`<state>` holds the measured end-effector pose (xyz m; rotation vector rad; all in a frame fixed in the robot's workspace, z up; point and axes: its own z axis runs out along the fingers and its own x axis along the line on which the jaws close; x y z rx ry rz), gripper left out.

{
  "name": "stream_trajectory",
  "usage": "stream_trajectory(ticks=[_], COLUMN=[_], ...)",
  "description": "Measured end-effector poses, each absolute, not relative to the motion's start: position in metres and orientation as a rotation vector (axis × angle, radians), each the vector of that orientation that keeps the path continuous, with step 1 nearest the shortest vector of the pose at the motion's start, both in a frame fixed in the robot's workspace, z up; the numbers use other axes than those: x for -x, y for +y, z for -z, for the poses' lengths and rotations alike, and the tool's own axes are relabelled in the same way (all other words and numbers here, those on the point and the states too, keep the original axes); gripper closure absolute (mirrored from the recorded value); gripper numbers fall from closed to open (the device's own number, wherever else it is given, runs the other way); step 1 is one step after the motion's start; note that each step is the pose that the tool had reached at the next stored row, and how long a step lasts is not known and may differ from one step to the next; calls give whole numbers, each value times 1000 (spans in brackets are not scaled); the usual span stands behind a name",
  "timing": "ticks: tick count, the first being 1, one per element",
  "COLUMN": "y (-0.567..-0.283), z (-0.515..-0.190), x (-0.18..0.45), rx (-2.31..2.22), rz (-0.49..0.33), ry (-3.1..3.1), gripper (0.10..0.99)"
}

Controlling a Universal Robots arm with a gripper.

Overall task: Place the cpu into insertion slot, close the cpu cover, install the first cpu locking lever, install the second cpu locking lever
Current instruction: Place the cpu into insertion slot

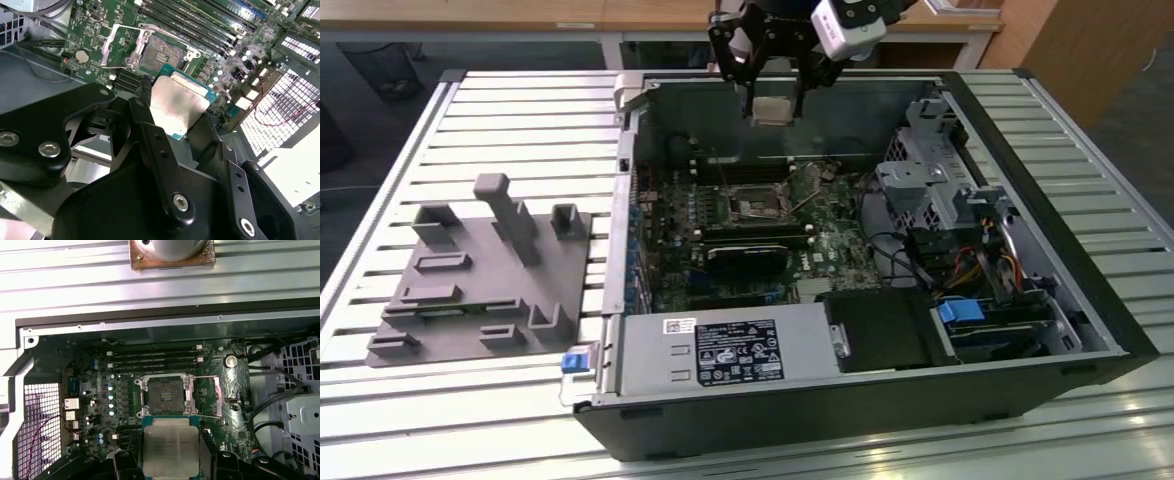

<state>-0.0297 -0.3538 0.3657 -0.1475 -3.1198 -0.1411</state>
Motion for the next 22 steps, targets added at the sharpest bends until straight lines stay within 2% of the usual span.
stream_trajectory(ticks=[22], y=[-354], z=[-366], x=[30], rx=[243], rz=[142], ry=[-3117], gripper=[545])
